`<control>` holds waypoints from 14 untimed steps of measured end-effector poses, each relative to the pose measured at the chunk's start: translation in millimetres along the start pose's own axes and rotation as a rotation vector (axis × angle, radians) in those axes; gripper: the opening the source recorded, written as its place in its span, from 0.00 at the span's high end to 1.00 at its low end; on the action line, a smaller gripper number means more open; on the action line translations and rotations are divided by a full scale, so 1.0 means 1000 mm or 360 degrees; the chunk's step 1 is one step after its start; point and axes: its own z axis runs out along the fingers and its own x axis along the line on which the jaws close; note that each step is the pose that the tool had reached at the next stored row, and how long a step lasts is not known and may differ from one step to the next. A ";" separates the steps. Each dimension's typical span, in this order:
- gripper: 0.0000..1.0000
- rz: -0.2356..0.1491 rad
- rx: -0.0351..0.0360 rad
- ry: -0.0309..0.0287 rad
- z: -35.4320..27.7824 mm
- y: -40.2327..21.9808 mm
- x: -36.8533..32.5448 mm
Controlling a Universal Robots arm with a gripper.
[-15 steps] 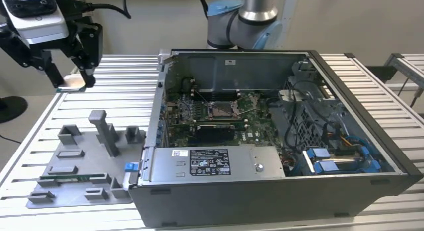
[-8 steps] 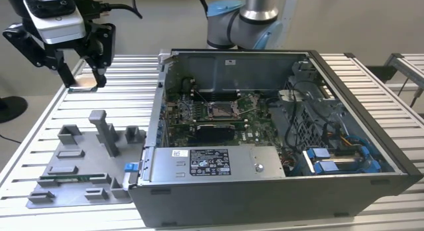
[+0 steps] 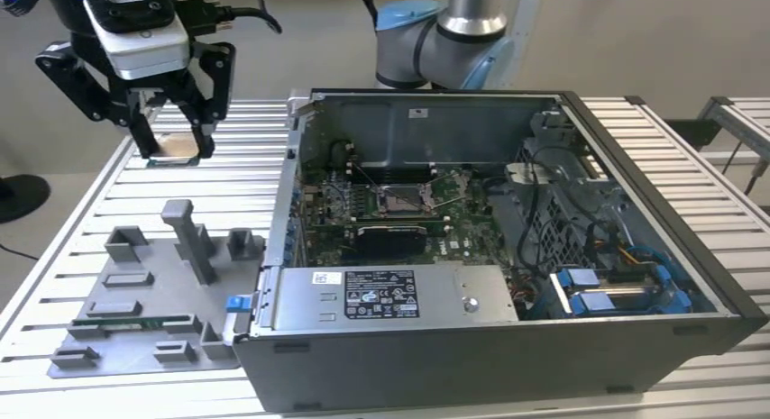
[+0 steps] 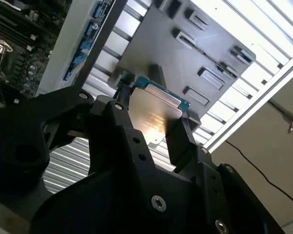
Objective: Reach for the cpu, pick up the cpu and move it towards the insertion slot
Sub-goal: 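Pick up the cpu and move it towards the insertion slot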
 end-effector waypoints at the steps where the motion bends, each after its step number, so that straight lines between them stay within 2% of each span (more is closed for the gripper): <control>1: 1.00 0.0000 0.0000 0.00007 0.0000 0.0000 -0.0030; 14: 1.00 0.0000 0.0000 0.00077 -0.0004 -0.0005 -0.0434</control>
